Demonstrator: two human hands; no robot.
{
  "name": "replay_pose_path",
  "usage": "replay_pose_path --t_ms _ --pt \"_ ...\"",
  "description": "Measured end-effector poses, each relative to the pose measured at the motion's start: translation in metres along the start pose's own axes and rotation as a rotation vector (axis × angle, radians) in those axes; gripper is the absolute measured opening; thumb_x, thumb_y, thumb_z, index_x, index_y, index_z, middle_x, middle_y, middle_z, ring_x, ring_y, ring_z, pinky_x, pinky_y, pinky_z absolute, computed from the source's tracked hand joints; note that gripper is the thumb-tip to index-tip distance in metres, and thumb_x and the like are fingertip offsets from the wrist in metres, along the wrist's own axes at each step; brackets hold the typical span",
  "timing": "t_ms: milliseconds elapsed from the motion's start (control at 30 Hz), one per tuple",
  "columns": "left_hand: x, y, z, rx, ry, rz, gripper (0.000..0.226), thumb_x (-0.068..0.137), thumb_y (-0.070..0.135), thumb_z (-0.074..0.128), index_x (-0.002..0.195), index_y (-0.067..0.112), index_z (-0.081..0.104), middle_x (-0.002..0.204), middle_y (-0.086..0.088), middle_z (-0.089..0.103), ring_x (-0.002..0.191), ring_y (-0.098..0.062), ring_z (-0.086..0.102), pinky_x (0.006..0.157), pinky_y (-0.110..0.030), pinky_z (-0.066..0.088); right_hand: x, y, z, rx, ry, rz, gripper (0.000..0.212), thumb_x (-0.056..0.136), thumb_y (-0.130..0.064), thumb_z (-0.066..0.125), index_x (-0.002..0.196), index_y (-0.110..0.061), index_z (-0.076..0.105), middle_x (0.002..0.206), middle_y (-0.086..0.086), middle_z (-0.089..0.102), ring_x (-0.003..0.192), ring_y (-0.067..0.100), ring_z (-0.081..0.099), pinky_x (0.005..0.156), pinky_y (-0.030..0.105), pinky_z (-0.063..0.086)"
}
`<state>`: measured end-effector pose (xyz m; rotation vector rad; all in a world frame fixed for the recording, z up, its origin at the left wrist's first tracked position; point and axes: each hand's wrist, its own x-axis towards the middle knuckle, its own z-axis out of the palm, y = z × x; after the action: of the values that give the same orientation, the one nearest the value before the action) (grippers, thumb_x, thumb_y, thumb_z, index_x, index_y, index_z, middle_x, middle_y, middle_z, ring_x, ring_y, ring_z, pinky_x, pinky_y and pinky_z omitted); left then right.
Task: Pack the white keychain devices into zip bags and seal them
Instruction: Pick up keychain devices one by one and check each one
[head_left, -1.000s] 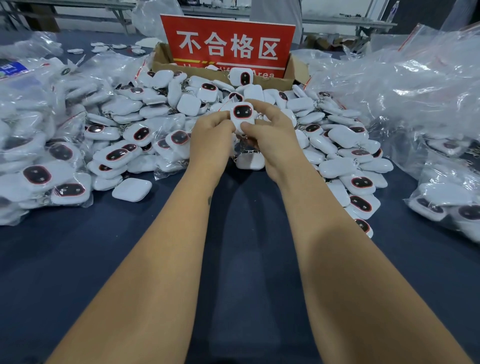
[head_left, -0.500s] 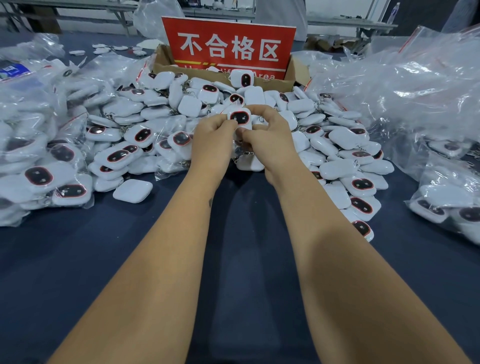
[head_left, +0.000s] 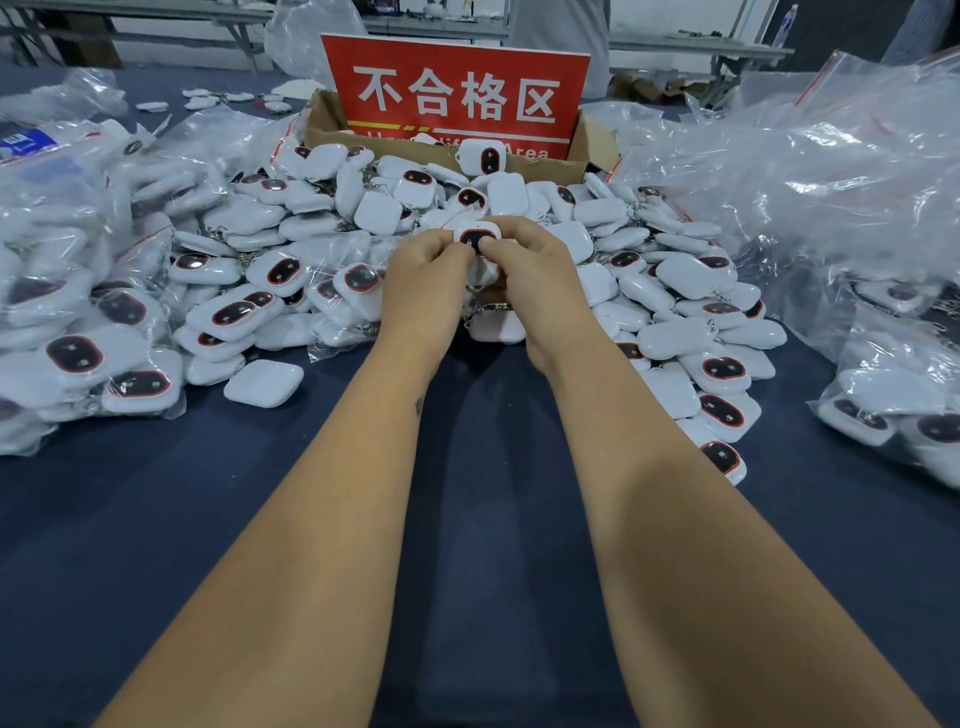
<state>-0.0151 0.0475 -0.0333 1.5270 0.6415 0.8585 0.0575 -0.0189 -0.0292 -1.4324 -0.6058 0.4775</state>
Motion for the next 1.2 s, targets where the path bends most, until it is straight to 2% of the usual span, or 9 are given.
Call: replay_pose_path --t_ms 133,367,500,700,833,933,1000,1100,1200 --pt "0.000 0.000 0.000 -0.022 0.014 -0.027 0.015 0.091 0.020 0.055 0.076 0.020 0.056 0.079 -0.007 0.053 0.073 -0.019 0.047 0.069 -0.035 0.039 0.001 0.001 0.000 -0.006 0.003 -0.006 0.017 0.093 -0.010 0.056 0.104 -0.015 0.069 0.095 0.010 0.070 0.083 0.023 0.066 0.084 0.050 0.059" --pt "0.000 -0.001 0.000 -0.027 0.014 -0.015 0.013 0.092 0.022 0.055 0.081 0.017 0.059 0.082 -0.005 0.060 0.076 -0.016 0.053 0.069 -0.034 0.043 0.000 0.001 0.001 0.016 -0.011 -0.014 0.017 0.091 -0.009 0.057 0.096 -0.018 0.070 0.088 0.007 0.071 0.081 0.022 0.066 0.082 0.050 0.058" --pt "0.000 -0.002 0.000 -0.013 0.029 0.000 0.010 0.092 0.022 0.055 0.085 0.026 0.062 0.085 0.005 0.065 0.078 -0.010 0.058 0.068 -0.027 0.048 0.000 0.001 0.002 0.024 -0.034 -0.026 0.020 0.090 -0.003 0.055 0.095 -0.016 0.071 0.089 0.008 0.071 0.083 0.023 0.065 0.083 0.044 0.056" --pt "0.001 -0.002 -0.001 0.057 0.036 0.009 0.008 0.093 0.021 0.054 0.091 0.020 0.062 0.087 0.000 0.064 0.078 -0.015 0.058 0.077 -0.039 0.054 0.000 0.001 0.001 0.005 -0.040 -0.001 0.024 0.088 -0.002 0.054 0.096 -0.016 0.071 0.089 0.009 0.071 0.078 0.021 0.065 0.068 0.035 0.056" --pt "0.000 -0.002 -0.001 0.069 0.045 0.036 0.008 0.095 0.021 0.056 0.095 0.023 0.064 0.091 0.001 0.067 0.081 -0.015 0.061 0.082 -0.039 0.055 0.001 0.001 0.000 -0.007 -0.027 0.009 0.024 0.088 -0.004 0.054 0.100 -0.017 0.071 0.093 0.012 0.071 0.078 0.023 0.066 0.070 0.043 0.060" --pt "0.001 0.001 -0.002 -0.010 0.073 0.011 0.016 0.092 0.017 0.054 0.093 0.021 0.069 0.082 0.003 0.069 0.073 -0.011 0.061 0.071 -0.032 0.054 0.000 -0.002 0.002 -0.007 0.055 -0.033 0.016 0.090 -0.007 0.057 0.096 -0.015 0.069 0.088 0.009 0.070 0.081 0.023 0.066 0.081 0.051 0.059" --pt "0.004 0.003 -0.004 -0.017 0.096 0.015 0.026 0.090 0.009 0.049 0.097 0.026 0.068 0.083 0.005 0.067 0.074 -0.008 0.060 0.069 -0.029 0.053 0.000 -0.007 0.002 0.012 0.146 -0.101 0.010 0.091 -0.008 0.060 0.095 -0.014 0.065 0.087 0.008 0.070 0.081 0.022 0.065 0.079 0.047 0.060" --pt "0.004 0.001 -0.006 0.111 0.109 0.112 0.042 0.086 0.000 0.052 0.110 0.033 0.055 0.098 -0.001 0.065 0.079 -0.013 0.061 0.071 -0.033 0.054 0.000 -0.017 0.001 0.226 0.194 -0.182 0.012 0.093 0.000 0.057 0.095 -0.012 0.059 0.091 0.010 0.067 0.080 0.020 0.066 0.070 0.032 0.060" --pt "0.003 0.000 -0.005 0.214 0.143 0.152 0.053 0.084 0.003 0.059 0.127 0.029 0.044 0.089 0.008 0.060 0.076 -0.008 0.061 0.066 -0.024 0.050 -0.003 -0.021 0.001 0.437 0.141 -0.172 0.015 0.095 0.007 0.053 0.097 -0.007 0.052 0.102 0.021 0.060 0.089 0.027 0.065 0.080 0.038 0.061"
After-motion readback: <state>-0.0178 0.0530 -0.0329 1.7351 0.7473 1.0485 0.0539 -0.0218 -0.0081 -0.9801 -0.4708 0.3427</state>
